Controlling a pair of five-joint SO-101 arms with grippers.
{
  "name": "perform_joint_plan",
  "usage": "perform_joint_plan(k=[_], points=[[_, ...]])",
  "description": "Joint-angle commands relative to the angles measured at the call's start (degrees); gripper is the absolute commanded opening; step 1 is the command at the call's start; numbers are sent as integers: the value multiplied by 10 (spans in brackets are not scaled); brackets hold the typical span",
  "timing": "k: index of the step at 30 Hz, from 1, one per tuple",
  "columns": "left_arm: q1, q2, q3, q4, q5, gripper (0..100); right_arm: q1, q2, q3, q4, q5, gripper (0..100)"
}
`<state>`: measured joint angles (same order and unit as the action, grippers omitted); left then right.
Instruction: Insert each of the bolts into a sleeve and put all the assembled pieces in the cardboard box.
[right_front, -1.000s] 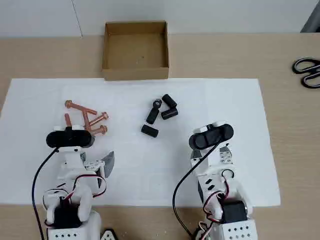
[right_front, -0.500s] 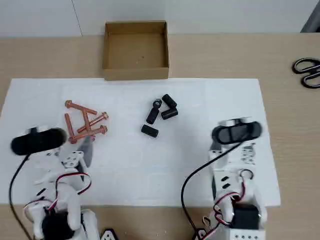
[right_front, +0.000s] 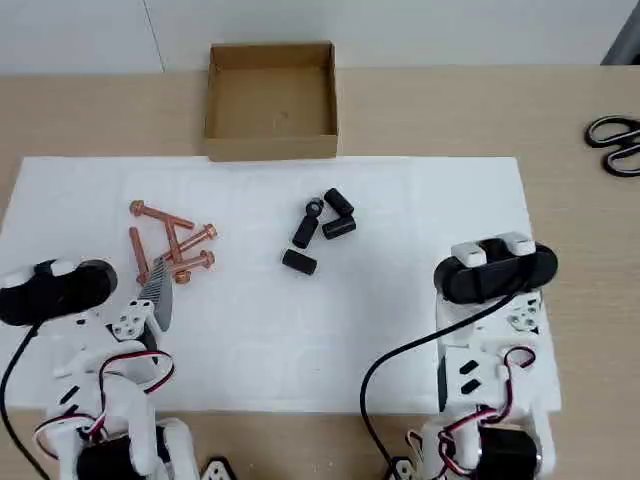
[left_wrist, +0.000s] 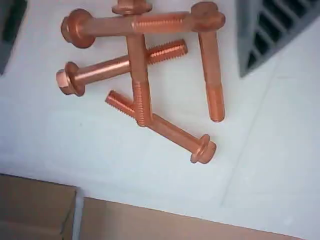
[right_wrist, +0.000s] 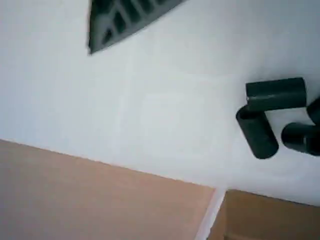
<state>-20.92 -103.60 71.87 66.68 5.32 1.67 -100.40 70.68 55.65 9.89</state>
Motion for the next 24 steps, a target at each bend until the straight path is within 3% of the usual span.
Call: perform_joint_plan(k=[1,10,14,19,24], points=[[-1,-2,-22,3,-1,281,4,-1,-19,2,5,221],[-1,4,-24,33,-1,281,4,0,-23,3,4,221],[-2,87,-37,63,-2,281,4,35,-35,17,6,221],[-1,250,-153,67,-2,281,4,167,-120,29,5,221],[-1,411,-285,124,-2,281,0,383,-280,99,6,221]])
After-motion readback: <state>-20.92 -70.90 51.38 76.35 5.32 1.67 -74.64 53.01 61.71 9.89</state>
